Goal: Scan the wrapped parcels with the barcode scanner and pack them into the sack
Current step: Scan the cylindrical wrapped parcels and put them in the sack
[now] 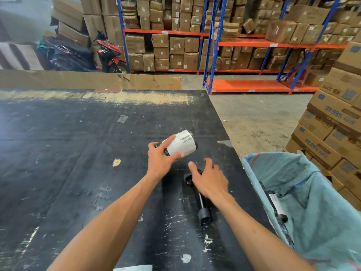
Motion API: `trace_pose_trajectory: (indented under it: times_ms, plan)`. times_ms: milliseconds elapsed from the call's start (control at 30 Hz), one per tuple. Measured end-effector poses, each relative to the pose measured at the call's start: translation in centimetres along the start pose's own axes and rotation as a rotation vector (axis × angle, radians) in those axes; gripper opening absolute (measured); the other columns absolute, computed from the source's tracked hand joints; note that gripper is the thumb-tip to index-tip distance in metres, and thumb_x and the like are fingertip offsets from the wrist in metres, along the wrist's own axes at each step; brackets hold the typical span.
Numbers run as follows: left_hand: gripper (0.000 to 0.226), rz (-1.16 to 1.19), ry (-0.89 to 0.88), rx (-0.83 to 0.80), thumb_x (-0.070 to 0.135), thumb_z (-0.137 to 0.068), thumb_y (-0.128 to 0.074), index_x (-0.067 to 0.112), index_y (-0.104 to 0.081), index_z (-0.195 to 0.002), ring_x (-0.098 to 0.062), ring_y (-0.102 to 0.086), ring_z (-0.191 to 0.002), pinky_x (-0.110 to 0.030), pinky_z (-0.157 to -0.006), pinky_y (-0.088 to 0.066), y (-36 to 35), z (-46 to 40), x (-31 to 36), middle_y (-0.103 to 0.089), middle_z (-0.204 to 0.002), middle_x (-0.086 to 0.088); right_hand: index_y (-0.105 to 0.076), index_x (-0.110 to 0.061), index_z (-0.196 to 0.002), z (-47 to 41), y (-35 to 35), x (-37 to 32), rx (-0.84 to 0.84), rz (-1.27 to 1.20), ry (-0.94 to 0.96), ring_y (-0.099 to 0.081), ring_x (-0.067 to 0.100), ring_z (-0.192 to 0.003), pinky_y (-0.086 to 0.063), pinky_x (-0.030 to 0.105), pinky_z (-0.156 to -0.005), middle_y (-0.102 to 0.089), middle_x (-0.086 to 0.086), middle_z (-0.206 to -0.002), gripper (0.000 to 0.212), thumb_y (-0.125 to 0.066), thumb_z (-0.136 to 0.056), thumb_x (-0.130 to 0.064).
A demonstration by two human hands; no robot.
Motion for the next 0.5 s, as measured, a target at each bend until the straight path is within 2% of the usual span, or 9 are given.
trace_pose_trajectory:
  times_ms: [67,133,200,233,300,333,400,467,500]
  plan:
    - [0.07,0.031,-0.006,-0.017,0.038,-0.074,-0.089,0.057,-0.055,-0.132,-0.027,-0.042,-0.132,-0.046,-0.109,-0.046,-1.2,0.0,1.0,-0.032,-0.132,-0.002,-0.031,-0.027,-0.158,-0.9,1.8,0.0,0.028,-0.229,0.011,-0.048,0.035,-0.14,-0.038,0.05,-0.109,-0.05,0.013,-0.151,0.078,-0.034,-0.099,-0.077]
    - [0.071,0.068,-0.021,-0.046,0.039,-0.073,-0.09,0.054,-0.057,-0.133,-0.023,-0.046,-0.128,-0.045,-0.106,-0.049,-2.8,-0.1,2.5,-0.033,-0.132,0.0,-0.033,-0.03,-0.157,-1.9,3.7,0.1,0.041,-0.496,0.007,-0.053,0.028,-0.134,-0.039,0.042,-0.1,-0.062,-0.002,-0.132,0.069,-0.041,-0.101,-0.07]
    - [0.073,0.108,-0.047,-0.091,0.039,-0.071,-0.092,0.053,-0.059,-0.134,-0.019,-0.053,-0.122,-0.04,-0.099,-0.054,-4.9,0.0,4.4,-0.035,-0.131,0.001,-0.034,-0.032,-0.157,-2.7,5.7,0.5,0.09,-0.671,-0.008,-0.054,0.022,-0.124,-0.036,0.038,-0.095,-0.059,-0.019,-0.112,0.064,-0.044,-0.103,-0.065]
    - [0.073,0.126,-0.069,-0.116,0.038,-0.07,-0.092,0.053,-0.059,-0.134,-0.013,-0.055,-0.117,-0.033,-0.093,-0.057,-6.0,0.1,5.5,-0.036,-0.129,0.001,-0.033,-0.032,-0.158,-3.1,6.7,0.9,0.125,-0.748,-0.016,-0.054,0.021,-0.122,-0.039,0.038,-0.097,-0.059,-0.018,-0.115,0.064,-0.047,-0.104,-0.063]
    - [0.073,0.141,-0.135,-0.167,0.035,-0.071,-0.092,0.051,-0.059,-0.135,-0.002,-0.056,-0.109,-0.018,-0.084,-0.056,-8.4,0.4,7.7,-0.038,-0.125,0.002,-0.03,-0.031,-0.158,-3.8,8.5,2.2,0.189,-0.915,-0.04,-0.061,0.02,-0.119,-0.049,0.038,-0.098,-0.064,-0.005,-0.132,0.065,-0.055,-0.104,-0.055]
    - [0.073,0.126,-0.172,-0.196,0.032,-0.072,-0.091,0.048,-0.059,-0.136,-0.003,-0.055,-0.11,-0.013,-0.086,-0.053,-9.6,0.7,8.7,-0.038,-0.123,0.001,-0.029,-0.032,-0.158,-4.1,9.5,3.2,0.215,-1.001,-0.061,-0.064,0.021,-0.117,-0.054,0.038,-0.095,-0.065,0.0,-0.137,0.066,-0.059,-0.102,-0.052]
    - [0.078,0.09,-0.237,-0.27,0.025,-0.073,-0.091,0.043,-0.057,-0.141,-0.009,-0.052,-0.116,-0.005,-0.092,-0.044,-12.3,1.5,10.5,-0.039,-0.123,0.0,-0.025,-0.036,-0.161,-4.8,11.5,5.6,0.255,-1.149,-0.108,-0.067,0.02,-0.119,-0.06,0.047,-0.097,-0.061,-0.002,-0.142,0.077,-0.065,-0.097,-0.052]
    - [0.089,0.101,-0.268,-0.367,0.019,-0.072,-0.092,0.036,-0.049,-0.149,-0.009,-0.053,-0.119,-0.008,-0.1,-0.041,-15.2,2.4,11.9,-0.04,-0.126,-0.002,-0.016,-0.036,-0.166,-5.6,13.8,8.5,0.306,-1.199,-0.131,-0.065,0.02,-0.121,-0.058,0.053,-0.103,-0.055,-0.003,-0.147,0.091,-0.071,-0.095,-0.05]
    - [0.094,0.134,-0.269,-0.418,0.016,-0.072,-0.092,0.033,-0.044,-0.152,-0.009,-0.053,-0.121,-0.014,-0.104,-0.043,-16.6,2.8,12.5,-0.042,-0.128,-0.003,-0.012,-0.034,-0.168,-5.9,14.9,10.2,0.338,-1.172,-0.149,-0.064,0.02,-0.122,-0.055,0.051,-0.107,-0.052,-0.002,-0.148,0.098,-0.074,-0.094,-0.048]
Point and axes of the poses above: each hand's wrist, its own z-axis away from the middle knuckle, its own y-axis out of the back of the hand, x = y × z, the point moved 1 cm from there along -z, towards the middle knuckle
